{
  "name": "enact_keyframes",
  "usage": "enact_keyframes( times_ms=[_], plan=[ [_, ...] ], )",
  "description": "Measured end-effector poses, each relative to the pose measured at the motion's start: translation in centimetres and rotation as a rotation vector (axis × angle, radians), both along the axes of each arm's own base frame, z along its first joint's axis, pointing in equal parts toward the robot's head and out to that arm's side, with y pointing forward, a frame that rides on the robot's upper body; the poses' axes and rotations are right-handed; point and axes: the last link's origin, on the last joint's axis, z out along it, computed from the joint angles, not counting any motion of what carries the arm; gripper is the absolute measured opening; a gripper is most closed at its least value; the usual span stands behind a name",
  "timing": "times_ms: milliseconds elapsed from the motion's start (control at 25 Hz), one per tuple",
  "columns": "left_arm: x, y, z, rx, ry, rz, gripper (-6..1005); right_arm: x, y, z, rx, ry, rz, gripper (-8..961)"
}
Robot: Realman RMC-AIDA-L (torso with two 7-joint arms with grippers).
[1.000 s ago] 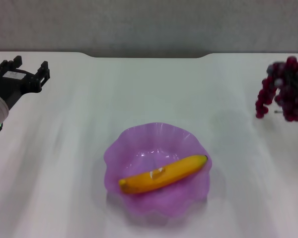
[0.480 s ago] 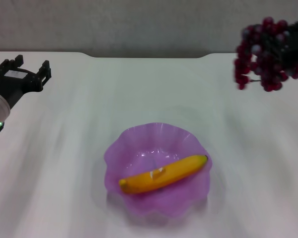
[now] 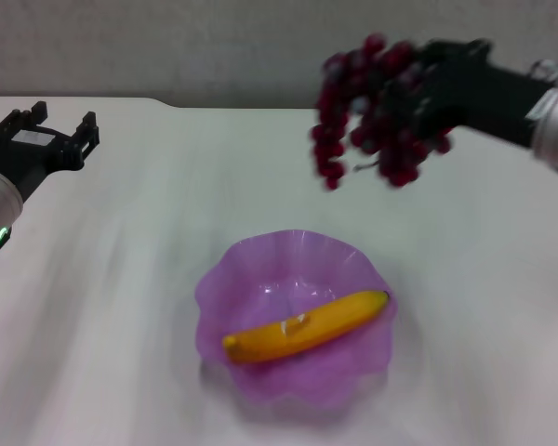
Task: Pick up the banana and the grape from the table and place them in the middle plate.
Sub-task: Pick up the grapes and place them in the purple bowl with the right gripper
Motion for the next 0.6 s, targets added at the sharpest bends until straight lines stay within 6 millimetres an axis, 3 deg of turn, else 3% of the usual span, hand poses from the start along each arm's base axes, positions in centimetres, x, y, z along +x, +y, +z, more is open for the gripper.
enact_keyframes(
  times_ms=[320,600],
  plan=[
    [0.1,0.1,0.0,0.0,-0.001,-0.002,668,-1.2,-0.3,-4.5,-0.132,-0.031,0.043,376],
    [0.2,0.1,0.1,0.002,-0.002,-0.005,669,-1.6,-1.1,-6.0,-0.186,-0.025,0.059,374]
  ],
)
